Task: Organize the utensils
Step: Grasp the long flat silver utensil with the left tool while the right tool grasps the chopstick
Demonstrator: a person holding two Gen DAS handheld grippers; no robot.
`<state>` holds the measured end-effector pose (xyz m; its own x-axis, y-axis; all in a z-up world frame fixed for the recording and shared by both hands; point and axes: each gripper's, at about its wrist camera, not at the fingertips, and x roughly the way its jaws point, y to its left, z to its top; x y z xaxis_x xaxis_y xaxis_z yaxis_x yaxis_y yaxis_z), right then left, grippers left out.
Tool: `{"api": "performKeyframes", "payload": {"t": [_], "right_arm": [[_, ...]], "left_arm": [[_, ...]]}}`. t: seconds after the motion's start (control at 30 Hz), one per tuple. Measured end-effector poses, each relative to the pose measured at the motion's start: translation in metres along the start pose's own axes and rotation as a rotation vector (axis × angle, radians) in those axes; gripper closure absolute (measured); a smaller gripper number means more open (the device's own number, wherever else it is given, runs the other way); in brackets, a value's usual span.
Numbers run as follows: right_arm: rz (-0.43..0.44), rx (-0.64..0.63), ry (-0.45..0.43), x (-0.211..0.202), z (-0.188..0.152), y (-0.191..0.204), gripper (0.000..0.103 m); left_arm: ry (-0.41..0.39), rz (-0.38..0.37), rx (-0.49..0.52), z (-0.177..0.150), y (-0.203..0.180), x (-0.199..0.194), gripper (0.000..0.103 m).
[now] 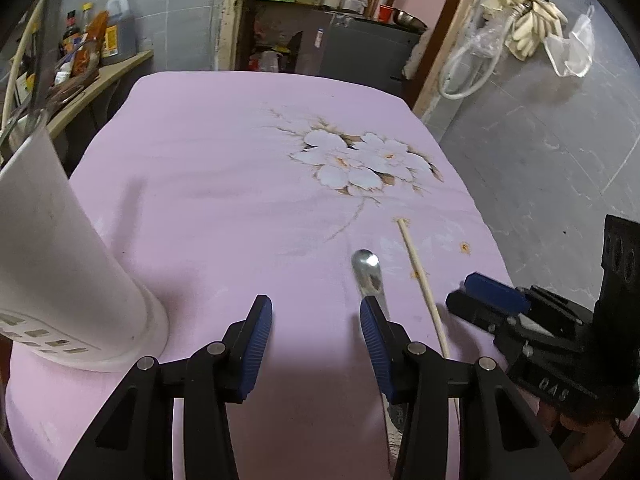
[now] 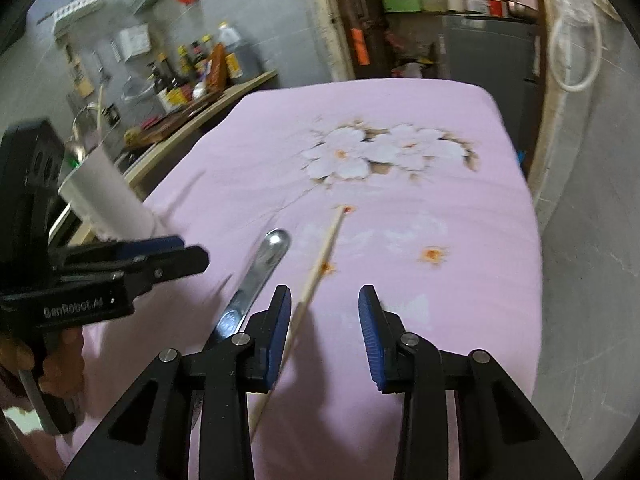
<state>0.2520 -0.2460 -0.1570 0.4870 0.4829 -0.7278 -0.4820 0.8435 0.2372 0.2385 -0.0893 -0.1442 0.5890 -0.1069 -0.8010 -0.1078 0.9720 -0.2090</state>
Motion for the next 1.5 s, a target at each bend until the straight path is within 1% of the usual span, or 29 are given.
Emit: {"api": "performKeyframes", "payload": {"t": [0.1,0.17,0.3,0.37,0.6,0.73,0.8,0.87,0.9,1.0,1.17,1.2,1.23,1.27,1.33,1.43,1.5], "right_arm": [[-0.003,-0.035,0.025,0.002,-0.002,0.009,0.072],[-0.023,-0.052,0.037,0.003,-0.001,0.011,0.072],[-0.116,-0.108,0.063,-0.002,-0.004,0.017,0.072],[-0.142,-0.121,0.070,-0.008,-0.005,0.017,0.072],[-0.181,-0.060,0.074,-0.033,-0.014,-0.002,0.072],[-0.182,-0.028,0.070,-0.034,-0.017,-0.011,0.072],[-0.183,-0.018,0.069,-0.035,-0.019,-0.012,0.072],[-0.185,-0.018,0.070,-0.033,-0.020,-0.012,0.072],[-0.186,-0.018,0.070,-0.032,-0.020,-0.011,0.072],[-0.189,-0.011,0.069,-0.032,-0.021,-0.011,0.072],[-0.211,-0.014,0.074,-0.033,-0.024,-0.008,0.073],[-0.223,-0.018,0.076,-0.033,-0.023,-0.007,0.073],[-0.229,-0.017,0.078,-0.033,-0.023,-0.006,0.074],[-0.241,-0.011,0.081,-0.034,-0.024,-0.005,0.076],[-0.263,0.011,0.084,-0.037,-0.026,-0.005,0.080],[-0.278,0.053,0.090,-0.042,-0.031,-0.009,0.086],[-0.265,0.081,0.093,-0.044,-0.034,-0.013,0.087]], "left_arm": [[0.002,0.000,-0.009,0.001,0.002,0.000,0.059],[0.006,-0.005,-0.011,0.001,0.002,0.002,0.059],[0.025,-0.028,-0.003,0.001,-0.001,0.007,0.059],[0.039,-0.043,0.002,0.001,-0.003,0.010,0.059],[0.094,-0.083,0.046,0.000,-0.017,0.020,0.059],[0.104,-0.055,0.091,0.000,-0.026,0.025,0.059],[0.108,-0.023,0.126,0.000,-0.033,0.028,0.059],[0.110,0.022,0.183,-0.001,-0.041,0.031,0.058],[0.112,0.035,0.212,-0.002,-0.045,0.032,0.055],[0.116,0.079,0.271,-0.003,-0.055,0.034,0.052],[0.118,0.077,0.259,-0.001,-0.051,0.034,0.053],[0.117,0.085,0.263,-0.001,-0.051,0.034,0.056],[0.116,0.098,0.262,-0.001,-0.051,0.033,0.064],[0.114,0.117,0.260,0.000,-0.050,0.033,0.068],[0.115,0.126,0.251,0.000,-0.046,0.031,0.080],[0.133,0.112,0.210,0.002,-0.036,0.027,0.085],[0.141,0.100,0.186,0.001,-0.032,0.026,0.087]]}}
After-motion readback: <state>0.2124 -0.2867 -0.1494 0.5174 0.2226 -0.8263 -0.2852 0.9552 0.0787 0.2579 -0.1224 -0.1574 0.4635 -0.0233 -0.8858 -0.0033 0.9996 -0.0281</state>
